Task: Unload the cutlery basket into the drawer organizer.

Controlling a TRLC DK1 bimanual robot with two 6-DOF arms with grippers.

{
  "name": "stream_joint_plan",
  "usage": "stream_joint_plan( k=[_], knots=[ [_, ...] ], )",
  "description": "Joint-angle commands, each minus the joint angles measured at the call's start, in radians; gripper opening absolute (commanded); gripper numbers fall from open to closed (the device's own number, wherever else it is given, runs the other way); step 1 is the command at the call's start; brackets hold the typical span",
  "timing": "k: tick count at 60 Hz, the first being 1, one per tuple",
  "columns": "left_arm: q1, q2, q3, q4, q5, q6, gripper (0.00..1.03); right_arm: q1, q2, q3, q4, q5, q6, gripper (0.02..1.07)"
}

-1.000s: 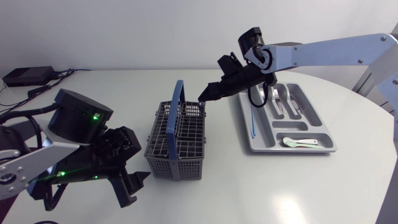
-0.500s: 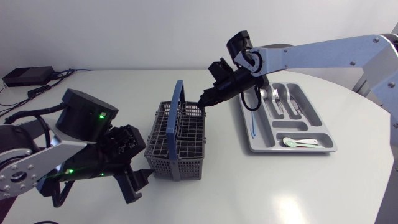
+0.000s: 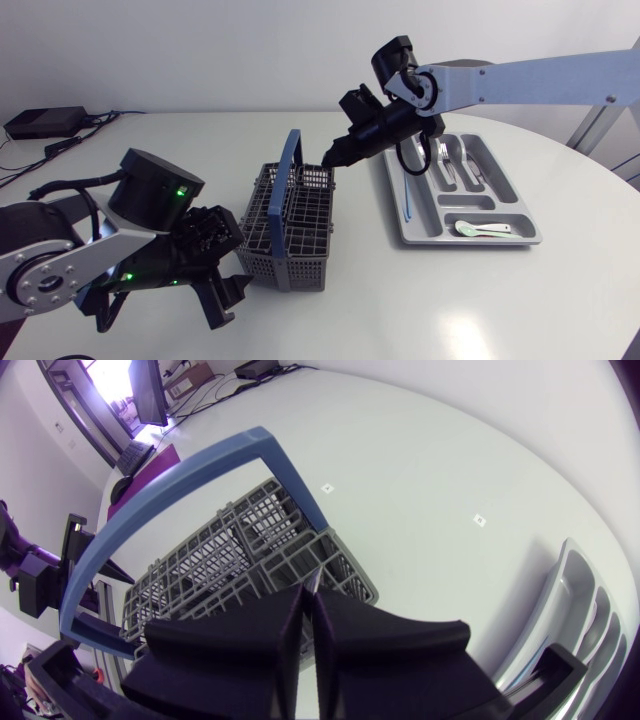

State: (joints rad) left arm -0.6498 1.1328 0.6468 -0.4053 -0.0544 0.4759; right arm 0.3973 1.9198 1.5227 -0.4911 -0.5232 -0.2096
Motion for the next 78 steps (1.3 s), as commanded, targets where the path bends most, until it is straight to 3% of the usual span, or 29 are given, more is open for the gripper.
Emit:
stream_joint_plan(
  k=[1, 26, 47, 62, 78],
  knots=[
    [-0.013, 0.016, -0.004, 0.003, -0.001, 0.013, 0.84, -0.014, -0.041, -0.027, 0.006, 0.000, -0.005, 0.08],
    [-0.031, 0.059, 0.002, 0.016, -0.007, 0.001, 0.84, -0.129, -0.139, -0.050, -0.003, -0.201, 0.073, 0.08],
    [-0.025, 0.082, 0.007, 0.029, -0.007, 0.003, 0.84, -0.144, -0.283, -0.058, -0.037, -0.228, 0.104, 0.08],
    [-0.024, 0.101, 0.024, 0.031, -0.007, 0.006, 0.84, -0.224, -0.392, -0.136, -0.089, -0.109, 0.036, 0.08],
    [-0.014, 0.119, 0.045, 0.036, -0.007, 0.006, 0.84, -0.311, -0.502, -0.328, -0.121, 0.132, -0.074, 0.08]
  ],
)
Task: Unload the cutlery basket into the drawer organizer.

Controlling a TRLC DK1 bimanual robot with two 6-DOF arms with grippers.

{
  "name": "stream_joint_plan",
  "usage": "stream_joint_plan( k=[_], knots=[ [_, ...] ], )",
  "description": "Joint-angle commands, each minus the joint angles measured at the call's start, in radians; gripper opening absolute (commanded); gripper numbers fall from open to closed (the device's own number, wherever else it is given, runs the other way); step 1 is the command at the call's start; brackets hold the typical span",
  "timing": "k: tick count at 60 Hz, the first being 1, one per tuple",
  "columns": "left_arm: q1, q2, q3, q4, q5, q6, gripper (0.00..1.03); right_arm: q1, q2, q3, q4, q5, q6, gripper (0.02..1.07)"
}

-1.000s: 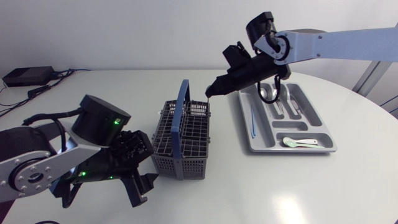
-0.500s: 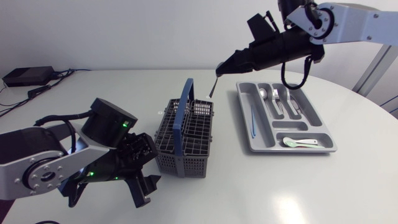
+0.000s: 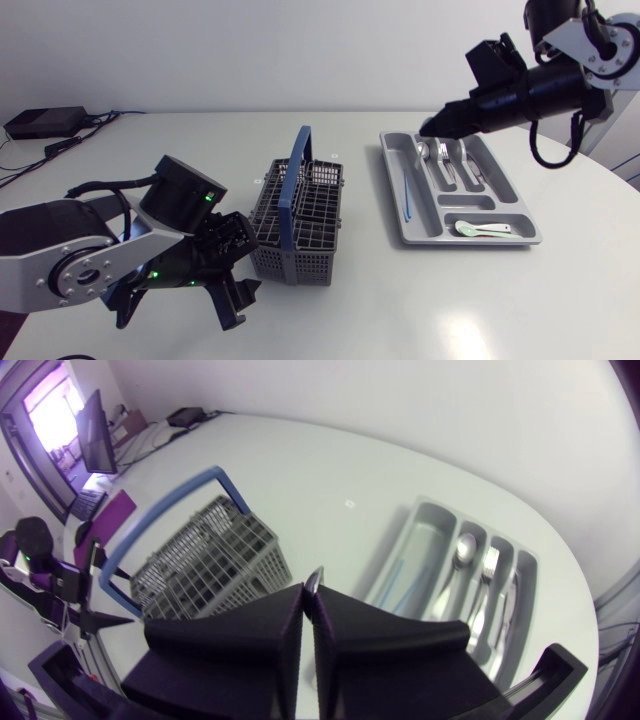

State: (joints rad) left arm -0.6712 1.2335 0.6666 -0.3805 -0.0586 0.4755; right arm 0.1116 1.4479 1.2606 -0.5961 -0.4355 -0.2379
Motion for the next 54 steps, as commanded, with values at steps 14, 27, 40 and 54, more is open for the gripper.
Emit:
stream_joint_plan(
  k=[14, 27, 40, 54],
  knots=[
    [0.010, 0.017, 0.031, 0.011, -0.004, 0.008, 0.84, -0.141, -0.063, -0.193, -0.018, 0.153, -0.147, 0.08],
    [0.009, 0.018, 0.034, 0.011, -0.003, 0.006, 0.84, -0.231, -0.049, -0.282, 0.047, 0.208, -0.219, 0.08],
    [-0.004, 0.017, 0.027, 0.011, -0.003, 0.002, 0.84, -0.313, 0.019, -0.313, 0.116, 0.273, -0.265, 0.08],
    [-0.013, 0.017, 0.025, 0.011, -0.003, 0.002, 0.84, -0.322, 0.062, -0.371, 0.199, 0.350, -0.268, 0.08]
  ],
)
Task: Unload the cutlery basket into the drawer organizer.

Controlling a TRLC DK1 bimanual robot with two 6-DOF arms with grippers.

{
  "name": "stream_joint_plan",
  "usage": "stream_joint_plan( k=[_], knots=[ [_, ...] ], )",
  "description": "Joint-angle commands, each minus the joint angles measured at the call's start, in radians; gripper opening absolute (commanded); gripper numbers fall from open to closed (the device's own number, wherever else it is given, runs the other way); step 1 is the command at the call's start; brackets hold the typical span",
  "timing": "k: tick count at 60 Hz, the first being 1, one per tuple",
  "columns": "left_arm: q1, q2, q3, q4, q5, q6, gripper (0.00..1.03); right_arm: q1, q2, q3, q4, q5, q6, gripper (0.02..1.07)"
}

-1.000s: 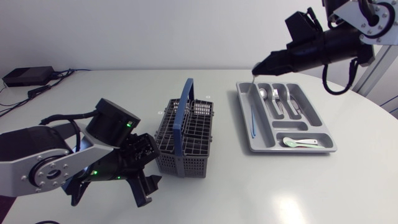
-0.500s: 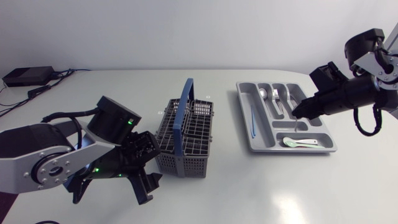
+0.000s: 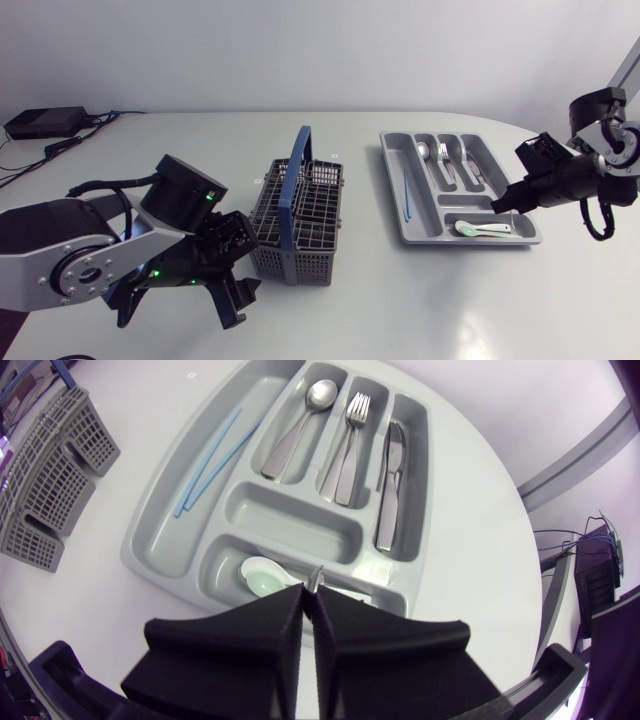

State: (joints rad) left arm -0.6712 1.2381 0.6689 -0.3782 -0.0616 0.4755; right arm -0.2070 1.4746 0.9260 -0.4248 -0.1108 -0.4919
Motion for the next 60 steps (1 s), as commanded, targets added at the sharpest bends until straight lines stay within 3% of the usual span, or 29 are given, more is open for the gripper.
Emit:
stream_joint_plan(
  k=[1, 24, 32, 40, 44, 50, 60],
  knots=[
    [-0.013, 0.012, 0.023, 0.009, 0.000, 0.002, 0.84, -0.003, 0.038, -0.038, 0.034, 0.030, -0.014, 0.08],
    [-0.024, 0.014, 0.018, 0.009, 0.000, -0.012, 0.84, 0.058, 0.170, -0.076, 0.130, 0.079, 0.038, 0.11],
    [-0.024, 0.012, 0.017, 0.005, 0.000, -0.014, 0.84, 0.112, 0.196, -0.095, 0.147, 0.077, 0.070, 0.32],
    [-0.030, 0.012, 0.017, 0.004, -0.001, -0.020, 0.84, 0.156, 0.187, -0.124, 0.156, 0.077, 0.084, 0.65],
    [-0.030, 0.012, 0.018, 0.004, -0.003, -0.020, 0.84, 0.155, 0.151, -0.122, 0.138, 0.074, 0.084, 0.77],
    [-0.030, 0.012, 0.017, 0.004, -0.006, -0.020, 0.84, 0.146, 0.039, -0.121, 0.103, 0.072, 0.070, 0.86],
    [-0.022, 0.011, 0.011, 0.004, -0.007, -0.020, 0.84, 0.141, -0.154, -0.050, -0.043, -0.053, 0.056, 0.86]
  ],
)
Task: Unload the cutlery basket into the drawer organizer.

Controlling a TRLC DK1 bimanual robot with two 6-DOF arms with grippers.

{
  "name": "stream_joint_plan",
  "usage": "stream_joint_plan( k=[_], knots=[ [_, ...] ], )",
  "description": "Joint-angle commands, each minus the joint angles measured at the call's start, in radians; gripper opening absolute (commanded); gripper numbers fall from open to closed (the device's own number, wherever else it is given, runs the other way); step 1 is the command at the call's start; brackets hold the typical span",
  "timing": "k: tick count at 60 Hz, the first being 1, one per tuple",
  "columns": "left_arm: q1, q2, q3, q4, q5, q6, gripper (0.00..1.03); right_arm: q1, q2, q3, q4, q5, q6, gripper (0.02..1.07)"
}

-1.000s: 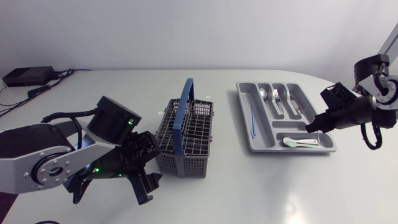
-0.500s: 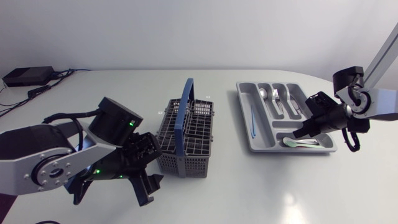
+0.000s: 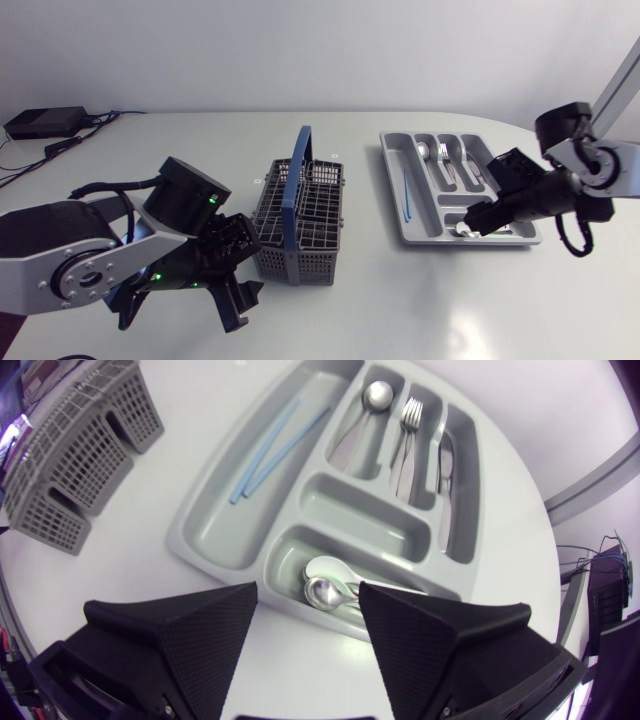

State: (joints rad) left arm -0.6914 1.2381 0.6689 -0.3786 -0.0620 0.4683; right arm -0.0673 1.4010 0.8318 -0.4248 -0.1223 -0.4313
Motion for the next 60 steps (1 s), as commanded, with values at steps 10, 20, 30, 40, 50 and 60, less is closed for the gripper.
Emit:
stream_joint_plan(
  k=[10, 20, 30, 40, 50, 60],
  knots=[
    [0.006, -0.002, 0.015, 0.003, -0.010, -0.016, 0.84, 0.104, -0.030, 0.113, -0.014, -0.155, 0.063, 0.69],
    [0.006, 0.008, 0.018, 0.003, -0.016, -0.026, 0.84, 0.179, 0.156, 0.216, 0.118, -0.254, 0.157, 0.38],
    [0.020, 0.012, 0.021, 0.004, -0.021, -0.025, 0.84, 0.235, 0.372, 0.377, 0.218, -0.316, 0.250, 0.18],
    [0.049, 0.012, 0.026, 0.003, -0.021, -0.022, 0.84, 0.277, 0.523, 0.500, 0.271, -0.370, 0.321, 0.15],
    [0.053, 0.012, 0.032, 0.003, -0.021, -0.023, 0.84, 0.320, 0.647, 0.616, 0.290, -0.395, 0.358, 0.15],
    [0.067, 0.050, 0.041, 0.024, -0.021, -0.023, 0.84, 0.351, 0.722, 0.693, 0.268, -0.448, 0.376, 0.14]
  ],
)
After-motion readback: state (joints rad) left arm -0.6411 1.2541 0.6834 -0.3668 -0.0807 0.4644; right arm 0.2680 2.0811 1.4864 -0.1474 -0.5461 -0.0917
